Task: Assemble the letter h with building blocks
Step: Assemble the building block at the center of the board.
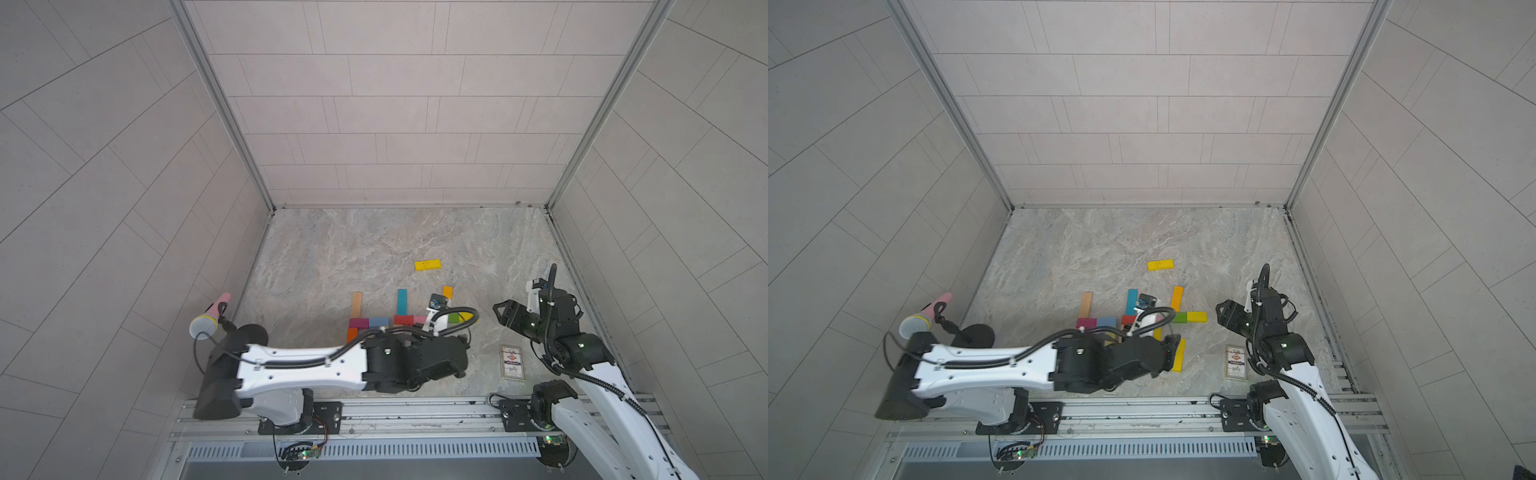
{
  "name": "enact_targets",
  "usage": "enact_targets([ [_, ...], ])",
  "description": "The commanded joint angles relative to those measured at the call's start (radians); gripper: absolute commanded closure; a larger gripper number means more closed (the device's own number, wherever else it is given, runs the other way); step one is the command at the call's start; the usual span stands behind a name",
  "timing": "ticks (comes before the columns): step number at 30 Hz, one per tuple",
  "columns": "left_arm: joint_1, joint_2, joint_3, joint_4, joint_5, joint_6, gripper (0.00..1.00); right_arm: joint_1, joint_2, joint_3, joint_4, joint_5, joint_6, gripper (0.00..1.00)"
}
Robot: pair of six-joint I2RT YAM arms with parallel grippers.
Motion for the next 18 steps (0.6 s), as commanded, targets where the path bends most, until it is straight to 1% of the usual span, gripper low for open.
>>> enact_targets([
  [1, 0.001, -0.186, -0.136, -0.031, -0.098, 0.129, 0.17, 0.147, -0.036, -0.023, -0.085, 0.035, 0.039, 0.27],
  [4, 0.002, -0.417, -0.249, -0.052, -0.132, 0.152, 0.09, 0.377, -0.047, -0.041, -0.118, 0.19, 0.109, 0.27],
  [5, 0.001, -0.501, -0.279, -0.068, -0.142, 0.156, 0.01, 0.458, -0.041, -0.05, -0.123, 0.242, 0.146, 0.27],
  [6, 0.001, -0.563, -0.302, -0.078, -0.148, 0.156, 0.0, 0.523, -0.031, -0.062, -0.121, 0.279, 0.179, 0.26],
  [7, 0.002, -0.63, -0.329, -0.08, -0.159, 0.197, 0.0, 0.594, -0.011, -0.075, -0.114, 0.318, 0.219, 0.26],
  [8, 0.002, -0.688, -0.355, -0.087, -0.168, 0.21, 0.0, 0.657, 0.013, -0.089, -0.102, 0.354, 0.259, 0.26],
  [10, 0.002, -0.784, -0.393, -0.099, -0.181, 0.23, 0.0, 0.756, 0.07, -0.114, -0.055, 0.402, 0.319, 0.27],
  [13, 0.002, -0.881, -0.429, -0.119, -0.185, 0.253, 0.0, 0.857, 0.166, -0.119, 0.019, 0.456, 0.381, 0.28],
  [18, 0.002, -0.957, -0.432, -0.178, -0.21, 0.28, 0.0, 0.923, 0.344, -0.056, 0.105, 0.486, 0.403, 0.29],
])
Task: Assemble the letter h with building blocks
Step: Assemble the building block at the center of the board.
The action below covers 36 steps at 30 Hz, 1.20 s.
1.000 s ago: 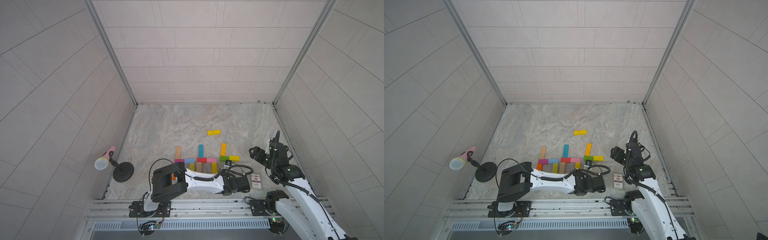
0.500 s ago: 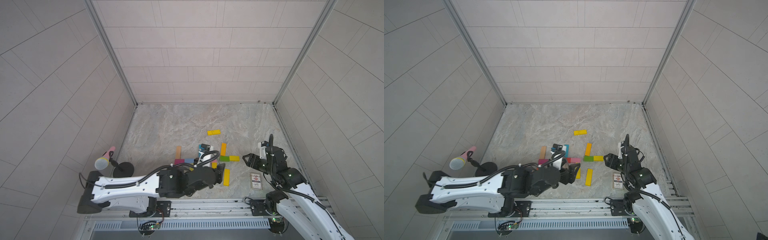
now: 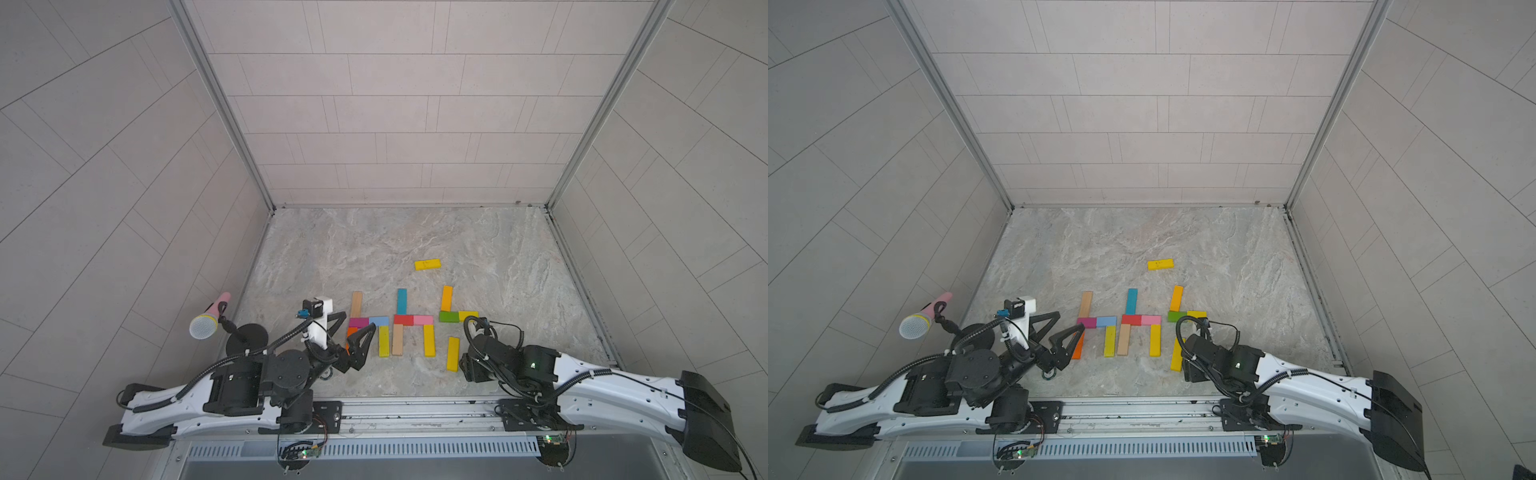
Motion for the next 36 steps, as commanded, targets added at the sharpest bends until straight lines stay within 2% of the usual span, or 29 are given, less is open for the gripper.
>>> enact_targets([
  [1, 0.0, -0.034, -0.005, -0.06, -0.041, 0.056, 0.0, 0.031, 0.081, 0.055, 0.085, 0.083, 0.069, 0.29],
  [9, 0.001, -0.113, -0.028, -0.074, -0.071, 0.069, 0.0, 0.05, 0.201, 0.125, 0.103, 0.123, 0.103, 0.28],
  [13, 0.001, -0.133, -0.048, -0.064, -0.082, 0.062, 0.0, 0.062, 0.243, 0.157, 0.054, 0.151, 0.121, 0.32],
  [24, 0.0, -0.137, -0.055, -0.073, -0.088, 0.053, 0.0, 0.077, 0.368, 0.172, 0.08, 0.133, 0.144, 0.39],
  [36, 0.001, -0.148, -0.054, -0.086, -0.101, 0.044, 0.0, 0.077, 0.392, 0.163, 0.093, 0.12, 0.123, 0.64],
])
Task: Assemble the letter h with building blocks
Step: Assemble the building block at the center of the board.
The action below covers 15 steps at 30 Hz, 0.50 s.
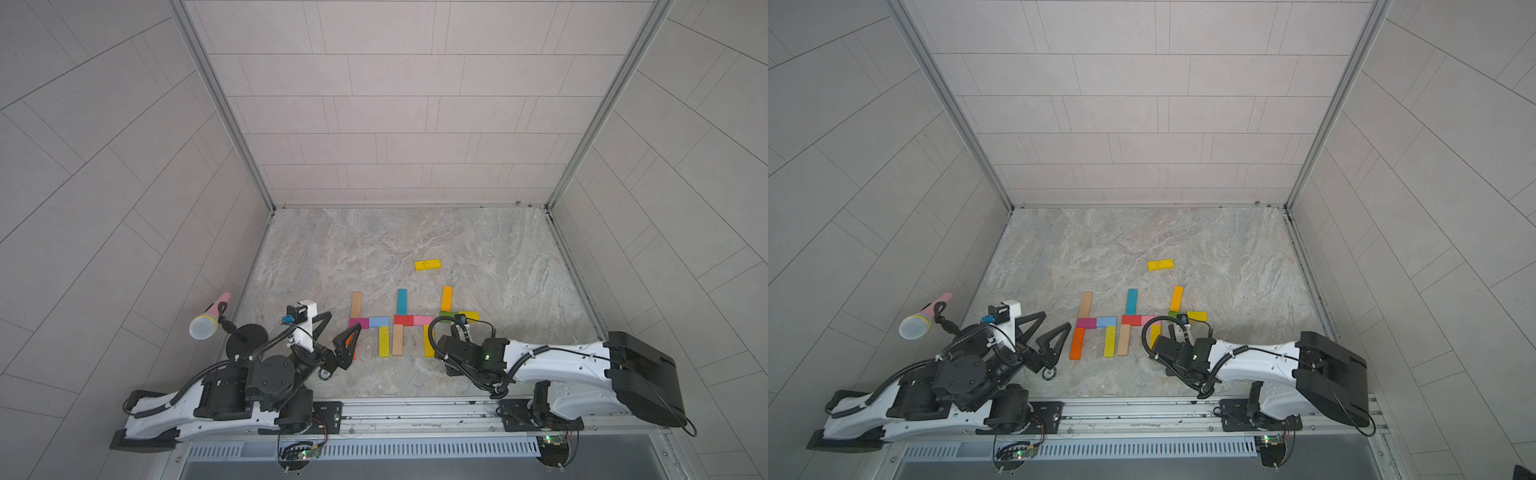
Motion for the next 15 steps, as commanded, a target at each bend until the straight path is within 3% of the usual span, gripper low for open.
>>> enact_targets([
  [1, 0.0, -0.014, -0.01, -0.025, -0.028, 0.0, 0.0, 0.004, -0.006, 0.006, -0.019, 0.014, 0.0, 0.65],
  [7, 0.001, -0.011, -0.012, -0.023, -0.024, -0.011, 0.0, -0.009, -0.095, 0.005, -0.024, 0.061, -0.023, 0.68],
  [15, 0.001, -0.023, -0.03, -0.013, -0.018, -0.024, 0.0, -0.058, -0.04, 0.053, -0.028, 0.067, 0.019, 0.68],
])
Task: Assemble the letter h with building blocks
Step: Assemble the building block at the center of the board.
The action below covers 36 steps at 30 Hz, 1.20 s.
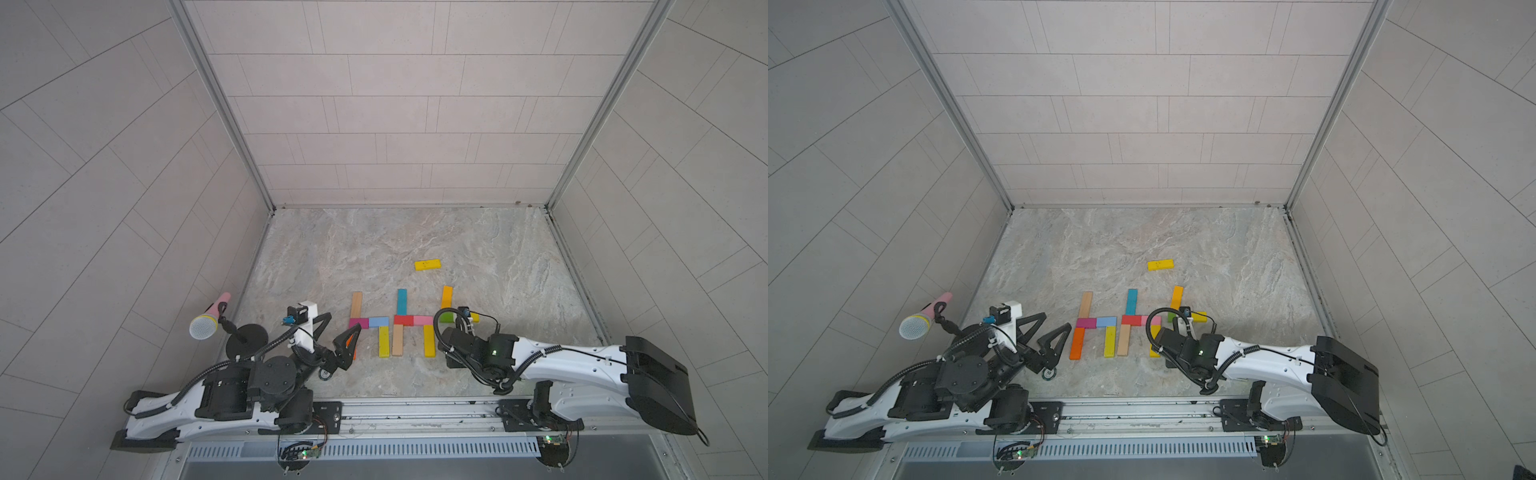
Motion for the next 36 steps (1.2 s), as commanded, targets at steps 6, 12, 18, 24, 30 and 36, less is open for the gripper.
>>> enact_targets([
  [6, 0.0, -0.027, -0.015, -0.001, -0.006, -0.01, 0.0, -0.05, 0.103, 0.079, 0.006, -0.03, 0.003, 0.68],
  [12, 0.001, -0.055, -0.018, -0.014, -0.006, -0.007, 0.0, -0.071, 0.157, 0.094, 0.026, -0.068, -0.006, 0.68],
  [18, 0.001, -0.101, -0.024, -0.03, -0.015, -0.004, 0.0, -0.079, 0.18, 0.092, 0.04, -0.079, -0.003, 0.68],
  [24, 0.0, -0.119, -0.029, -0.036, -0.017, -0.003, 0.0, -0.087, 0.2, 0.098, 0.041, -0.078, 0.007, 0.68],
  [30, 0.0, -0.117, -0.027, -0.036, -0.013, 0.0, 0.0, -0.098, 0.202, 0.095, 0.044, -0.07, 0.013, 0.68],
  [36, 0.001, -0.117, -0.028, -0.039, -0.014, 0.001, 0.0, -0.11, 0.205, 0.093, 0.043, -0.068, 0.001, 0.67],
])
